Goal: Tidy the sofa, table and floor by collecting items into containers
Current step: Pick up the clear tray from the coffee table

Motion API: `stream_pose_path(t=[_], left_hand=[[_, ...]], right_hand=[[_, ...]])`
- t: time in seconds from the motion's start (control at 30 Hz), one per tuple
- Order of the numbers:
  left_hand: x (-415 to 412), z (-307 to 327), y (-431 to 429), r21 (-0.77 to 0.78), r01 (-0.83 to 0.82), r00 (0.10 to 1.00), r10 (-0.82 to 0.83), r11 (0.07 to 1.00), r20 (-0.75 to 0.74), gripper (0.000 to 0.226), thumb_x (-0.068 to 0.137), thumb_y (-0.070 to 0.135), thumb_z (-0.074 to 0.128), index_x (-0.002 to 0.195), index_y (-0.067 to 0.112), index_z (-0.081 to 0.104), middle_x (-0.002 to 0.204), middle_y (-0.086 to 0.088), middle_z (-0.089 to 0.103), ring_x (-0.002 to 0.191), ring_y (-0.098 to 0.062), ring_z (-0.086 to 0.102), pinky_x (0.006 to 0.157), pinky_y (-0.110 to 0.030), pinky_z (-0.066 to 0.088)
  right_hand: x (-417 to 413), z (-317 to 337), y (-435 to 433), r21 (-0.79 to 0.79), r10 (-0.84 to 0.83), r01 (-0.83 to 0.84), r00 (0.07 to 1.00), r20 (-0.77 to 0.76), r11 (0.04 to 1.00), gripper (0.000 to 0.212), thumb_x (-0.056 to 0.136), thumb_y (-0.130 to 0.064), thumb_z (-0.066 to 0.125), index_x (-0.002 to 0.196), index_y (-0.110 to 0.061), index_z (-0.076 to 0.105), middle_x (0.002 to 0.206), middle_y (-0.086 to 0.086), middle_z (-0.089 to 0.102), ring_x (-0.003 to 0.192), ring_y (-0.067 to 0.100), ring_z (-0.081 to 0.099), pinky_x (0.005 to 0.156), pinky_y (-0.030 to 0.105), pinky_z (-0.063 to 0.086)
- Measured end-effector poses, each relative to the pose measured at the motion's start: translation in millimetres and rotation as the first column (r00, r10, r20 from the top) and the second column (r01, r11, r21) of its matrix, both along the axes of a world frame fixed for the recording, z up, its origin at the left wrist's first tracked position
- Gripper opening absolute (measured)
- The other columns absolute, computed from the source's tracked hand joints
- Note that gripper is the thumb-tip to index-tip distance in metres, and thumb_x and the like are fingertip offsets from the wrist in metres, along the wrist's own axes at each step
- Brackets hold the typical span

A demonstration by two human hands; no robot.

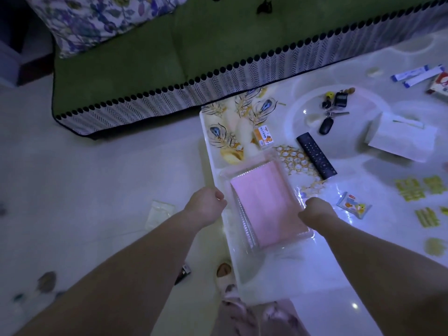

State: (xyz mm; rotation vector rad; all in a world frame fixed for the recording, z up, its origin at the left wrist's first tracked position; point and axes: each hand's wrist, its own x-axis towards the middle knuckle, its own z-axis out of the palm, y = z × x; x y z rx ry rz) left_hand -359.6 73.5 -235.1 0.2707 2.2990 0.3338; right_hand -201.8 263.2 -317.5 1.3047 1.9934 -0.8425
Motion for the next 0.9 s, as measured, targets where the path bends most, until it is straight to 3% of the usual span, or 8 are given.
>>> stream_pose_path(t=[0.07,0.17,0.27,0.4,0.5,0.67,0.8,0.9], left_hand=[[-6,2,-4,-0.003,0.016,1.000,-0.016,1.000,0.003,0.028,0.092,0.025,0.054,0.116,0.014,0.062,0.115,-0.007,0.063,0.105,-0.026,0.061,0.090,-0.036,0.052],[-18,12,-11,0.021,0.039,0.999,-0.039,0.999,-0.005,0.024,0.092,0.024,0.053,0.112,0.015,0.063,0.112,-0.005,0.063,0.106,-0.026,0.060,0.090,-0.034,0.050],[-37,26,-18,0.061,0.074,0.997,-0.072,0.995,-0.030,0.009,0.091,0.021,0.052,0.093,0.020,0.061,0.097,-0.004,0.063,0.101,-0.027,0.063,0.086,-0.034,0.051],[-76,49,-30,0.137,0.092,0.995,-0.085,0.986,-0.053,0.009,0.090,0.020,0.053,0.091,0.019,0.062,0.101,-0.011,0.067,0.097,-0.030,0.064,0.084,-0.036,0.053],[-119,65,-49,0.203,0.092,0.995,-0.085,0.975,-0.045,0.007,0.090,0.019,0.055,0.087,0.019,0.061,0.102,-0.014,0.069,0.098,-0.032,0.065,0.085,-0.038,0.054],[-203,87,-83,0.278,0.056,0.997,-0.038,0.959,-0.070,0.013,0.090,0.020,0.055,0.101,0.018,0.062,0.109,-0.010,0.066,0.100,-0.029,0.064,0.085,-0.035,0.052],[-270,107,-101,0.301,0.006,0.989,0.039,0.954,-0.141,0.035,0.091,0.023,0.051,0.125,0.018,0.054,0.114,-0.006,0.064,0.102,-0.026,0.062,0.081,-0.027,0.046],[-305,111,-107,0.301,-0.004,0.982,0.061,0.954,-0.181,0.039,0.089,0.024,0.053,0.127,0.018,0.054,0.115,-0.005,0.065,0.100,-0.025,0.061,0.080,-0.027,0.047]], right_hand=[[-1,1,-6,0.001,0.029,-0.029,0.999,0.016,1.000,0.009,0.084,-0.008,0.048,0.087,-0.010,0.056,0.105,0.012,0.060,0.092,0.029,0.055,0.073,0.025,0.041],[-7,13,-12,0.048,0.035,-0.035,0.999,0.008,0.998,0.018,0.081,-0.009,0.047,0.095,-0.012,0.058,0.106,0.011,0.061,0.095,0.030,0.057,0.074,0.026,0.041],[-17,30,-16,0.100,0.060,-0.060,0.998,-0.001,0.993,0.011,0.079,-0.010,0.047,0.080,-0.014,0.057,0.102,0.010,0.063,0.098,0.029,0.059,0.074,0.025,0.040],[-42,57,-27,0.192,0.089,-0.091,0.996,0.017,0.977,0.023,0.082,-0.015,0.047,0.095,-0.014,0.066,0.107,0.008,0.065,0.103,0.028,0.060,0.076,0.024,0.039],[-74,77,-47,0.233,0.065,-0.064,0.998,0.001,0.970,0.024,0.084,-0.017,0.047,0.095,-0.016,0.068,0.097,0.005,0.065,0.093,0.026,0.060,0.075,0.024,0.042],[-147,104,-88,0.246,-0.018,0.040,0.996,-0.092,0.968,0.021,0.079,-0.011,0.049,0.058,-0.009,0.047,0.060,0.003,0.048,0.072,0.027,0.053,0.049,0.021,0.028],[-218,126,-110,0.275,-0.037,0.096,0.976,-0.214,0.957,0.025,0.078,-0.011,0.050,0.055,-0.009,0.043,0.058,0.004,0.045,0.070,0.027,0.048,0.050,0.023,0.025],[-260,134,-114,0.238,-0.101,0.186,0.939,-0.330,0.953,0.031,0.077,-0.010,0.050,0.049,-0.010,0.039,0.052,0.004,0.041,0.066,0.027,0.045,0.048,0.024,0.025]])
